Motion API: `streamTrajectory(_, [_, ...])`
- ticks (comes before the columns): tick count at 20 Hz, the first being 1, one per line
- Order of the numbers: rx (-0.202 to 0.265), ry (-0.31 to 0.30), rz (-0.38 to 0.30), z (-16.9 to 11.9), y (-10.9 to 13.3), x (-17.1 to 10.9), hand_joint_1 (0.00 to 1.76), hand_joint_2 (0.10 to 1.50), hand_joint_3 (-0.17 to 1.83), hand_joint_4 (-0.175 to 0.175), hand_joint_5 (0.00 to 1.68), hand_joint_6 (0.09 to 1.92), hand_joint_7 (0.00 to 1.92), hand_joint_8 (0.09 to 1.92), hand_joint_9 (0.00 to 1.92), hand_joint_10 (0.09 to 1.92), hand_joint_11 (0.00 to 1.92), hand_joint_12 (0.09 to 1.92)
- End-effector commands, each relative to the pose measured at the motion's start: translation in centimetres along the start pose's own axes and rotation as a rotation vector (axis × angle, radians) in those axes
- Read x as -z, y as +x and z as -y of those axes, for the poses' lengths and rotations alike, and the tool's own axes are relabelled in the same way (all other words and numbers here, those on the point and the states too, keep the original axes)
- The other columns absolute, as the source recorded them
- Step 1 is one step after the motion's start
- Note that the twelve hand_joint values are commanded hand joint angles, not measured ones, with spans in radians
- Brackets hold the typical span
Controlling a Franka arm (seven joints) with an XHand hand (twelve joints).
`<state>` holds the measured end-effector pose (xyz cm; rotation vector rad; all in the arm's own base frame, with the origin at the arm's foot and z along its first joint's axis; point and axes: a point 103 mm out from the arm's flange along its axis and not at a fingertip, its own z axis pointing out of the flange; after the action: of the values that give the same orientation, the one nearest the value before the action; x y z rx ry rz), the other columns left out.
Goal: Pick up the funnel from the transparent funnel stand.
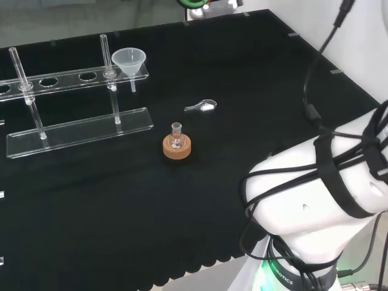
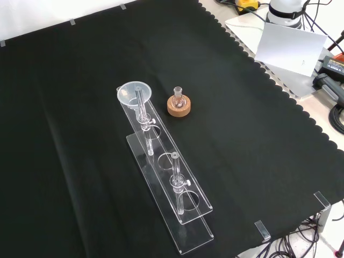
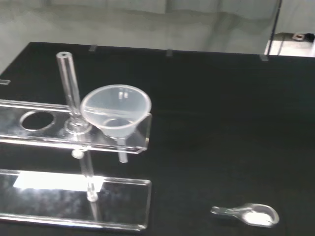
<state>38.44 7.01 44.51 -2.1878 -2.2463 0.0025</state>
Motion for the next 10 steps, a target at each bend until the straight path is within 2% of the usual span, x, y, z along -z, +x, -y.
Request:
streamTrajectory(1, [0.014, -0.013, -0.068, -3.3, 3.1, -2.1, 0.07, 0.60, 0.13, 0.067, 0.00, 0.09, 0.00, 0.09, 0.00, 0.09, 0.00, 0.57])
streamTrajectory(10, [-0.003, 0.031, -0.130, -6.5, 3.8, -6.9, 0.08, 0.60, 0.13, 0.065, 0.00, 0.09, 0.00, 0.09, 0.00, 0.09, 0.00, 0.57])
